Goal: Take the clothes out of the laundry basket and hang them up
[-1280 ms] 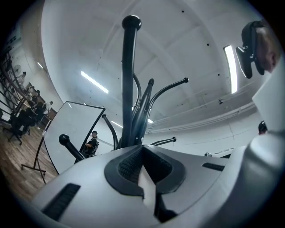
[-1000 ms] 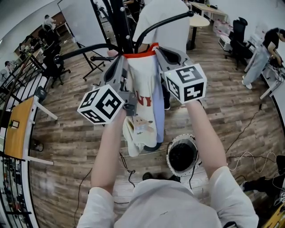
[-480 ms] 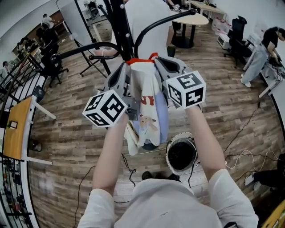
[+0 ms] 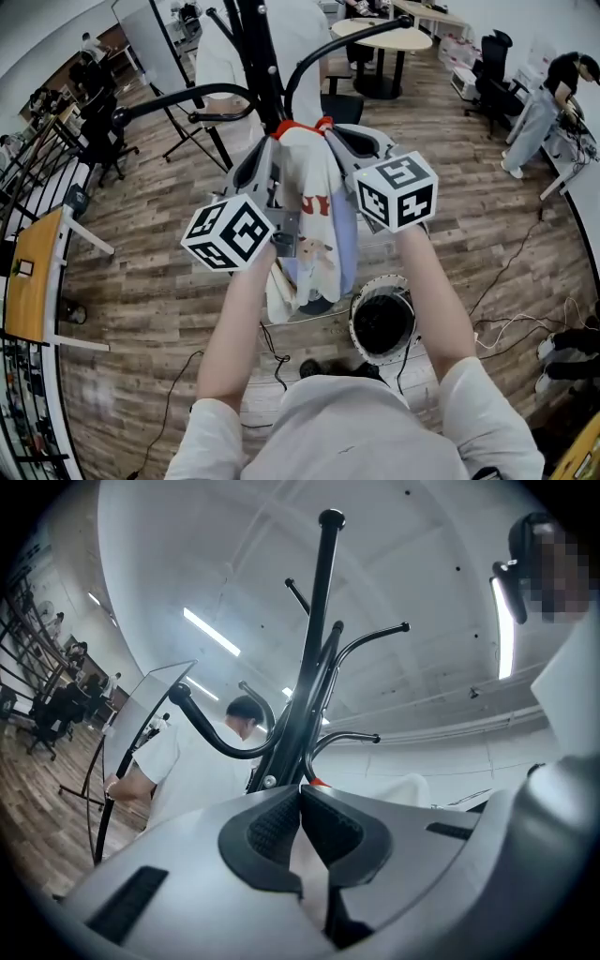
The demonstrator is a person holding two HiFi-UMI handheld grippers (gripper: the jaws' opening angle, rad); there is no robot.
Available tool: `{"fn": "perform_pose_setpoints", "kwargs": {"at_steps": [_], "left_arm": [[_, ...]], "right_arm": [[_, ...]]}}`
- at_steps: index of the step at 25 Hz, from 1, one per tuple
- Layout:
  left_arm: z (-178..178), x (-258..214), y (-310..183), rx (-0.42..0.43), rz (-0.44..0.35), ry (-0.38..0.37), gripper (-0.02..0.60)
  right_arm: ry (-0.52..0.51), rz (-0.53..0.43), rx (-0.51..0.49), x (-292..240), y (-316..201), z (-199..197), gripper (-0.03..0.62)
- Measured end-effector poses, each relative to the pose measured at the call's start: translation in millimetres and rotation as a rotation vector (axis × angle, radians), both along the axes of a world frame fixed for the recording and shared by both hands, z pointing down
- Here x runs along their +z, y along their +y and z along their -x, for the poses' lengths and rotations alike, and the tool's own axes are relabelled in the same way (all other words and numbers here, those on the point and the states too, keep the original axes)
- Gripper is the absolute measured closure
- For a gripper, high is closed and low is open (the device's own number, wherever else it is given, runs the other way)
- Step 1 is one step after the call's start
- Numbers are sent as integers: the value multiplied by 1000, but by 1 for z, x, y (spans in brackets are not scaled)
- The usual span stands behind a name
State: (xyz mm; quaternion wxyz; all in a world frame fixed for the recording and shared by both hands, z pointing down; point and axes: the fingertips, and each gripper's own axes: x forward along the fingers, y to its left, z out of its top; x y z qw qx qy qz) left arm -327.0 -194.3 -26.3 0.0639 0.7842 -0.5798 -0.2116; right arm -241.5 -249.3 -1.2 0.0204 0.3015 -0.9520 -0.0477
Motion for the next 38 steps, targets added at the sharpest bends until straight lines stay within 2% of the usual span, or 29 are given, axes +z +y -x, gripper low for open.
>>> {"fn": "perform_pose_setpoints", "kwargs": {"at_steps": [6,11,14,26,31,38], "left_arm": [[2,2,8,35,-32,16,561],[-1,0,13,84,-49,17,556],[-2,0,13,111,-47,17,494],[-7,4,27,194,-40,-7,494],[-16,11,37,227,-44,-60,494],[-31,24,54,230,-37,-91,494]], "right_arm": [[-11,-7,46,-1,6,-10,563],[-63,15,55,-5,11,-17,509],[-75,23,75,-6,11,-20,493],[-90,16,192,-5,31,-47,500],[-82,23,254,4,46,-61,507],[-86,43,291,20,69,-87,513]]}}
